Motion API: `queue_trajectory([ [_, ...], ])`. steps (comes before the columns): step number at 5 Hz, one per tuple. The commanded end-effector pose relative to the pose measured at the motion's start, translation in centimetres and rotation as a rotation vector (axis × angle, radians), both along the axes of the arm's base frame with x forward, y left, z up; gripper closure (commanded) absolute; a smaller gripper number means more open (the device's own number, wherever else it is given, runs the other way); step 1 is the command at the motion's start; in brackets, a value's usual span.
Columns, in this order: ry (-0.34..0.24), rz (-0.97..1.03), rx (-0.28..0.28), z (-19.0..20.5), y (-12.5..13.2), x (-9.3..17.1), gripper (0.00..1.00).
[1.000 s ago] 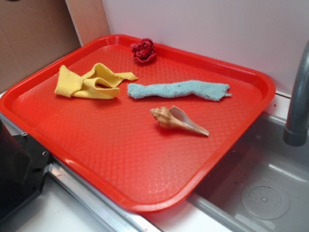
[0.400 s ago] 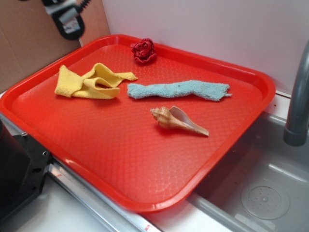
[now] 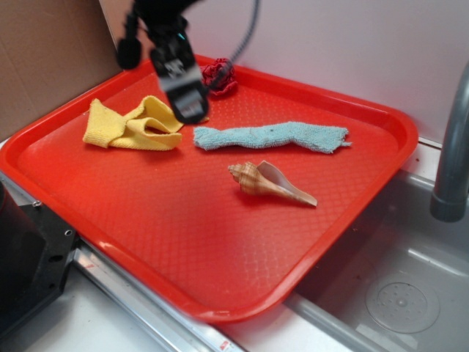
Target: Grab the shell.
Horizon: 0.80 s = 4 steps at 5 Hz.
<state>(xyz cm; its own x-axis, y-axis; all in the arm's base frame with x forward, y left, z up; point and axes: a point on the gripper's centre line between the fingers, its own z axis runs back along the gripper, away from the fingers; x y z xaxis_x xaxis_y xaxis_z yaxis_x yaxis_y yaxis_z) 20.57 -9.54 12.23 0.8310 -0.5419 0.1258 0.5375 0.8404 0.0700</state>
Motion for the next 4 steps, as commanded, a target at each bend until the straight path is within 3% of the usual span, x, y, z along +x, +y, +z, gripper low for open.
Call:
queue_trajectory([
  [1,0.068,-0.055,0.042,-4.8,-2.3,1.7,0.0],
  [2,0.111,-0.033,0.089,-7.3,-2.1,2.3,0.0],
  [3,0.148,-0.017,0.1,-8.9,-2.0,3.0,0.0],
  [4,0.157,-0.011,0.131,-9.8,-1.9,3.7,1.0],
])
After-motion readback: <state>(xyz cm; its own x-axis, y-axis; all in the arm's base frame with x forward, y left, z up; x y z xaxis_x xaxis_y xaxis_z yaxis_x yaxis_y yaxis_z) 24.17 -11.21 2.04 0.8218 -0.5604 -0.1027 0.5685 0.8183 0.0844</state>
